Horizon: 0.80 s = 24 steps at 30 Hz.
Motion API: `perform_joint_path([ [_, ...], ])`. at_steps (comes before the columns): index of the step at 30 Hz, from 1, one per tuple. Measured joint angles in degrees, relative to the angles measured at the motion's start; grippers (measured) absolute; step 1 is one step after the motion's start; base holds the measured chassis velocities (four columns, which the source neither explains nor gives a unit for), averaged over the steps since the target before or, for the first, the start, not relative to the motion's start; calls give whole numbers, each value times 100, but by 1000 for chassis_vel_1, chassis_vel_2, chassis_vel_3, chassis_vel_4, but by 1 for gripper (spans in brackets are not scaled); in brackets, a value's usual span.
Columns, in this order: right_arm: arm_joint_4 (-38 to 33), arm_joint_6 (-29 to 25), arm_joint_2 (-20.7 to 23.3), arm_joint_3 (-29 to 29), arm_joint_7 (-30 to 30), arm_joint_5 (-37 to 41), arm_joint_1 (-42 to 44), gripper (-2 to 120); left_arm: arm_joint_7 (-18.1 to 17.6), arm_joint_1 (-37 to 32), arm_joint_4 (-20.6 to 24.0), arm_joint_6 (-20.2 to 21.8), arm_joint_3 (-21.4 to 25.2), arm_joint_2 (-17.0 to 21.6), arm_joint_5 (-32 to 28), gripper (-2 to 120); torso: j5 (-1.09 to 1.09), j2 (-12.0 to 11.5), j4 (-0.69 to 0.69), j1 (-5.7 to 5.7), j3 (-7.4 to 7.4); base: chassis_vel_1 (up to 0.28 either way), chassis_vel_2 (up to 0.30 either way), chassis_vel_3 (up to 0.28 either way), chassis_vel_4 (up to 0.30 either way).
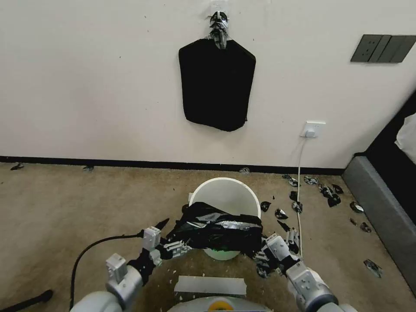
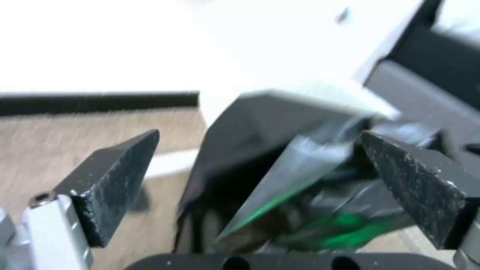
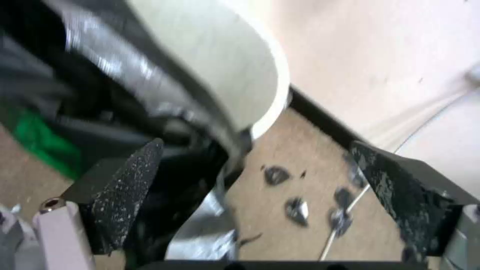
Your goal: Place a trash bag onto the trash bin.
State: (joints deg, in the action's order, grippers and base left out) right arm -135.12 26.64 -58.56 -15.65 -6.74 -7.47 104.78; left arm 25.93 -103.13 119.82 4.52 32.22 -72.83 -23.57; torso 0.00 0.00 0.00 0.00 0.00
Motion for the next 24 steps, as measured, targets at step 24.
perform_joint_path([
  [24, 2340, 356, 1323, 2770, 1110, 2104, -5570, 100, -2068, 374, 306, -1375, 352, -953, 1456, 100, 1, -1, 1, 0, 1, 0, 0, 0, 0],
])
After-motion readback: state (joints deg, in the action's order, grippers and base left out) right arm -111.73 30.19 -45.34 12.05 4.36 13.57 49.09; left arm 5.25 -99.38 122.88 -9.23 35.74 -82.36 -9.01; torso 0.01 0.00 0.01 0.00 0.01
